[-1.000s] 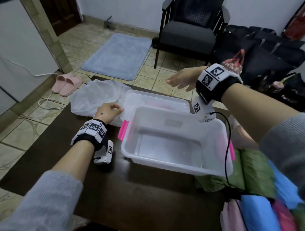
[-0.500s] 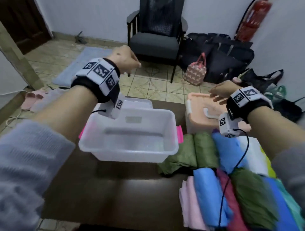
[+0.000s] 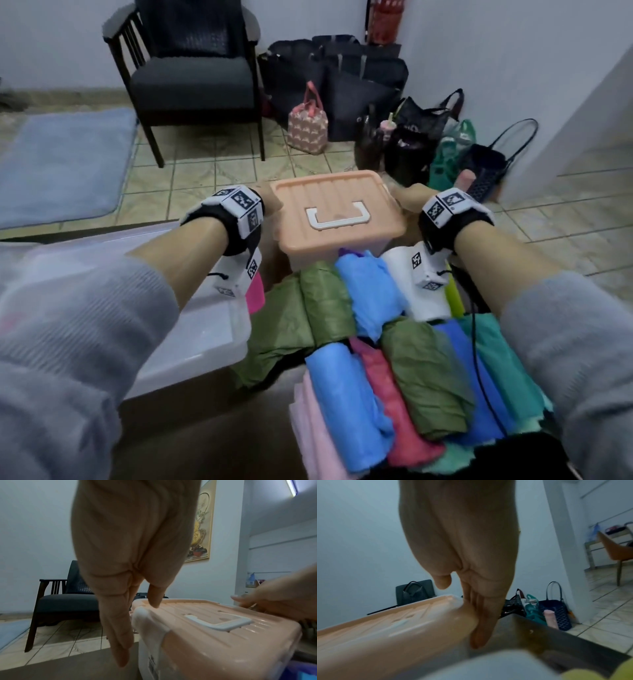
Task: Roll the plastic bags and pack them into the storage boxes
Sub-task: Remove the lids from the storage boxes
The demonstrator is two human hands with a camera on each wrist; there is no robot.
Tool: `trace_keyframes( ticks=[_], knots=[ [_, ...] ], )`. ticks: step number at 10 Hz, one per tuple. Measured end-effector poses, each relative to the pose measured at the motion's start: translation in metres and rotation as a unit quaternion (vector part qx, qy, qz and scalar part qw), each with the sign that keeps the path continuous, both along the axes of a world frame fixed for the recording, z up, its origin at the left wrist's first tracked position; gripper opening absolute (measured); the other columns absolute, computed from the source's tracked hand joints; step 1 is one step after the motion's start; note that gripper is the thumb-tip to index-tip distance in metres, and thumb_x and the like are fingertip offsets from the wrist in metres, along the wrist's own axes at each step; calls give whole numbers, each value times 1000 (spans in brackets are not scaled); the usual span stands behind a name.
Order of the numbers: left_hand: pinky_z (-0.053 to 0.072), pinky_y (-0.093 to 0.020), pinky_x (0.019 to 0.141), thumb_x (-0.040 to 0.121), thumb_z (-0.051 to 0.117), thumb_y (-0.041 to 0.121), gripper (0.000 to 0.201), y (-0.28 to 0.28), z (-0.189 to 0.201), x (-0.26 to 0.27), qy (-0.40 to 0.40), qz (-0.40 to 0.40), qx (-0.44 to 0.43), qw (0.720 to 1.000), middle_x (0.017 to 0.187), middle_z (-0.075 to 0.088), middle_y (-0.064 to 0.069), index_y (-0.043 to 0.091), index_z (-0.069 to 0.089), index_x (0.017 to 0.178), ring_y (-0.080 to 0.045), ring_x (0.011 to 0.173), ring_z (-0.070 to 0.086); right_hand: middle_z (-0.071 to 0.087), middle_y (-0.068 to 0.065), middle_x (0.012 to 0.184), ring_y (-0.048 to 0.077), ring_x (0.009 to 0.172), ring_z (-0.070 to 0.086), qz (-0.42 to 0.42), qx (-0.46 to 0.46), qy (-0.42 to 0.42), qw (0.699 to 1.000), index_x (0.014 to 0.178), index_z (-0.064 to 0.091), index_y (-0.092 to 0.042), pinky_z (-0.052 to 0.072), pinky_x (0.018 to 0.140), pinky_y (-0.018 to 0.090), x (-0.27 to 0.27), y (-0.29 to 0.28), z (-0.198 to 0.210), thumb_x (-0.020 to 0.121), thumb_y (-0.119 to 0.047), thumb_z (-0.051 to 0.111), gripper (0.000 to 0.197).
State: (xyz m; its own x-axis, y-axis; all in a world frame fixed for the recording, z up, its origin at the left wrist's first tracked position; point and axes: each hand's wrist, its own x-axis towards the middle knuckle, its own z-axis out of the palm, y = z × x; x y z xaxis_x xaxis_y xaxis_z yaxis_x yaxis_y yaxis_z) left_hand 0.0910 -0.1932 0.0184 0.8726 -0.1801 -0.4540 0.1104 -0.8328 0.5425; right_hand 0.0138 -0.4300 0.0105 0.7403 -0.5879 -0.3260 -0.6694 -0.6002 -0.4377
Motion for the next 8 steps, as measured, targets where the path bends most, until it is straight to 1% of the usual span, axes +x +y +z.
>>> trace_keyframes(
  ticks=[1,2,3,4,5,6,7,8],
  knots=[
    [46,-48,97,98,47,9,26,-3,-4,2,68,57,-83,993,116,56,-29,-11,49,113,-37,106,59,50,18,135,34,123,48,-16,7,-6,1000,131,49,-3,38,102,37,5,4,-16,93,-50,42,61],
    [45,-49,98,96,48,3,13,-5,0,-2,79,52,-76,993,113,60,-29,-9,49,92,-41,110,58,51,20,133,33,123,48,-5,-26,-7,1000,130,49,2,38,98,34,5,10,-19,101,-23,37,40],
    [45,-50,98,96,47,1,13,-3,6,-6,74,47,-65,994,102,62,-28,-7,46,87,-40,107,60,51,20,133,32,123,49,-10,-60,-22,998,132,46,1,39,97,33,5,18,-13,101,-9,30,36],
    [49,-47,94,96,48,4,16,0,7,-4,70,33,-32,997,63,65,-20,-6,47,83,-31,72,69,53,19,129,33,120,51,-11,-68,-6,998,126,52,3,42,95,35,5,12,-18,101,-9,32,34],
    [50,-44,93,96,50,5,13,2,7,-3,69,23,-31,997,60,63,-17,-8,50,95,-32,72,63,54,18,129,32,120,51,-39,-57,-15,997,124,53,4,42,94,35,3,9,-20,99,-7,36,32],
    [51,-44,92,97,44,2,20,1,5,-2,64,10,-18,998,48,62,-14,-8,50,81,-31,71,61,52,22,128,38,121,48,-9,-78,-55,995,125,50,6,39,92,38,11,12,-23,98,-12,37,35],
    [51,-44,92,95,43,1,29,2,0,4,28,-13,8,999,27,48,3,5,47,67,-23,64,55,38,22,141,37,128,39,56,-57,-69,994,138,38,-4,32,103,38,23,26,-33,100,-24,33,43],
    [53,-42,88,94,40,0,26,1,-3,8,36,-8,-1,999,30,51,-2,2,49,69,-27,70,60,15,18,152,39,133,31,68,-59,-22,996,148,19,-15,26,110,40,22,36,-39,100,-27,32,51]
  ],
)
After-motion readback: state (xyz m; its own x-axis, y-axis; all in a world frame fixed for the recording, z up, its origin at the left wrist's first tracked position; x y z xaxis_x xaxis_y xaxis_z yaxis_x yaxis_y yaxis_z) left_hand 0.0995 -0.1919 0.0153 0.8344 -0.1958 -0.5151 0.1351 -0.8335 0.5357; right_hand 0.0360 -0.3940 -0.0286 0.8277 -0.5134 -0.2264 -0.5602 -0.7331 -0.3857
